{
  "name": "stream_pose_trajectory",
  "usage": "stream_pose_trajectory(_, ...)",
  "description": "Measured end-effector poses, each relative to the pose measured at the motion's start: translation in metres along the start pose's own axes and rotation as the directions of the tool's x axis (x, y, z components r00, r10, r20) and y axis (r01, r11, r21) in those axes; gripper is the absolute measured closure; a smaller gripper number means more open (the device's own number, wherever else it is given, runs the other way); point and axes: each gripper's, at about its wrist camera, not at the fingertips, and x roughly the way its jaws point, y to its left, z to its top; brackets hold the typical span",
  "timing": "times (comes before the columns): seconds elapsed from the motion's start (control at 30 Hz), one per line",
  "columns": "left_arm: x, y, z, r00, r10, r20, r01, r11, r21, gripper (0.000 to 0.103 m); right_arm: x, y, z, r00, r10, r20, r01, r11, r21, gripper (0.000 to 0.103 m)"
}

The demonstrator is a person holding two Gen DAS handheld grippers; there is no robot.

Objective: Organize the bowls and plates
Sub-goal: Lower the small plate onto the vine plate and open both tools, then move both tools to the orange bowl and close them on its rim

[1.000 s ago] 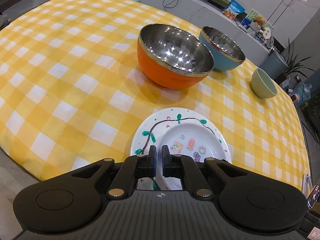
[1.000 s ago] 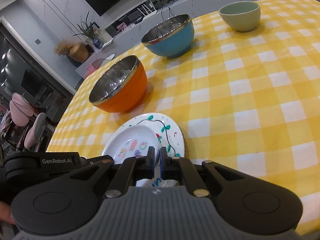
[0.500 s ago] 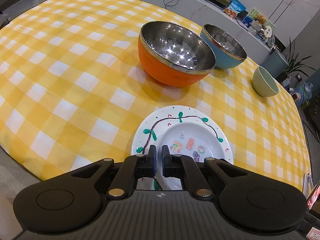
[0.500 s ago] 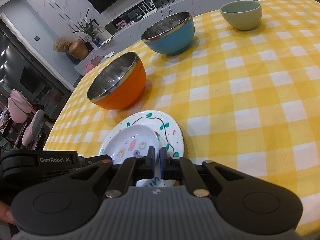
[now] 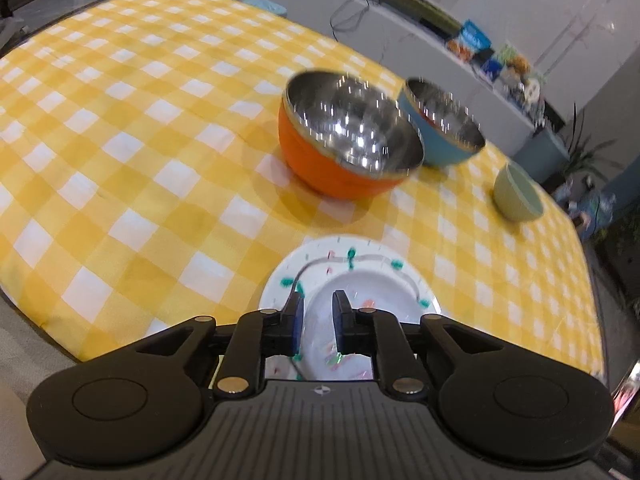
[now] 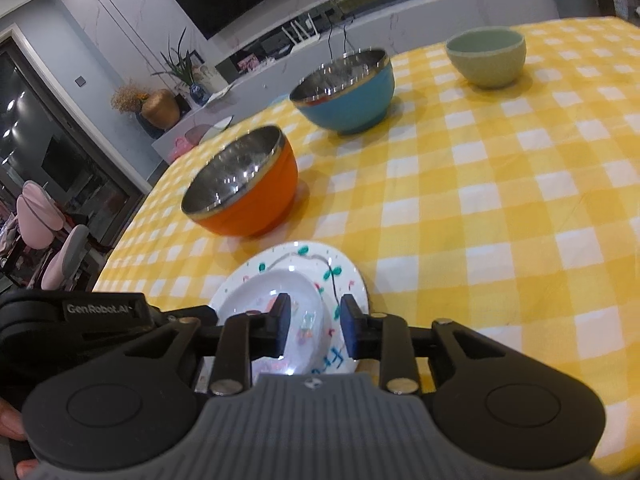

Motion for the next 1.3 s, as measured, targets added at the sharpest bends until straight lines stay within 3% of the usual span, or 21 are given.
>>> stream_pose_trajectory(0.2, -0.015, -0.008, 0.032, 0.997, 0.013, 0.078, -0.012, 1.0, -0.02, 0.076, -0.005, 0.015, 0.026, 0.998, -0.029, 0.054, 0.03, 0.999, -0.019, 0.067)
stream_pose_trajectory(0.4, -0.019, -0.018, 0.07, 0.987, 0.052, 0.152, -0.059, 0.997, 0.04, 0.065, 0.003, 0.032, 0.057, 0.995, -0.063, 0.079, 0.065, 0.997, -0.03, 0.063)
stream_pose_trajectory(0.63, -0.001, 0.0, 0.105, 0.974, 0.121, 0.193, -0.107, 0.991, -0.081, 0.062, 0.028, 0.042, 0.087, 0.992, -0.085, 0.093, 0.083, 0.996, 0.02, 0.061)
stream_pose_trajectory(0.7, 0.005, 0.003, 0.112, 0.97, 0.143, 0.196, -0.123, 0.986, -0.11, 0.061, 0.036, 0.046, 0.093, 0.992, -0.084, 0.092, 0.083, 0.996, 0.021, 0.054)
stream_pose_trajectory(0.93, 0.024, 0.009, 0.119, 0.95, 0.167, 0.262, -0.155, 0.986, -0.066, 0.058, 0.071, 0.045, 0.106, 0.995, -0.078, 0.062, 0.076, 0.996, 0.038, 0.052)
stream_pose_trajectory(1.2, 0.053, 0.032, 0.117, 0.967, 0.15, 0.203, -0.122, 0.982, -0.147, 0.058, 0.105, 0.035, 0.11, 0.999, -0.052, 0.012, 0.051, 0.996, 0.066, 0.052)
stream_pose_trajectory(1.3, 0.057, 0.033, 0.116, 0.965, 0.149, 0.215, -0.119, 0.982, -0.147, 0.058, 0.114, 0.029, 0.108, 0.999, -0.038, -0.007, 0.039, 0.996, 0.083, 0.052)
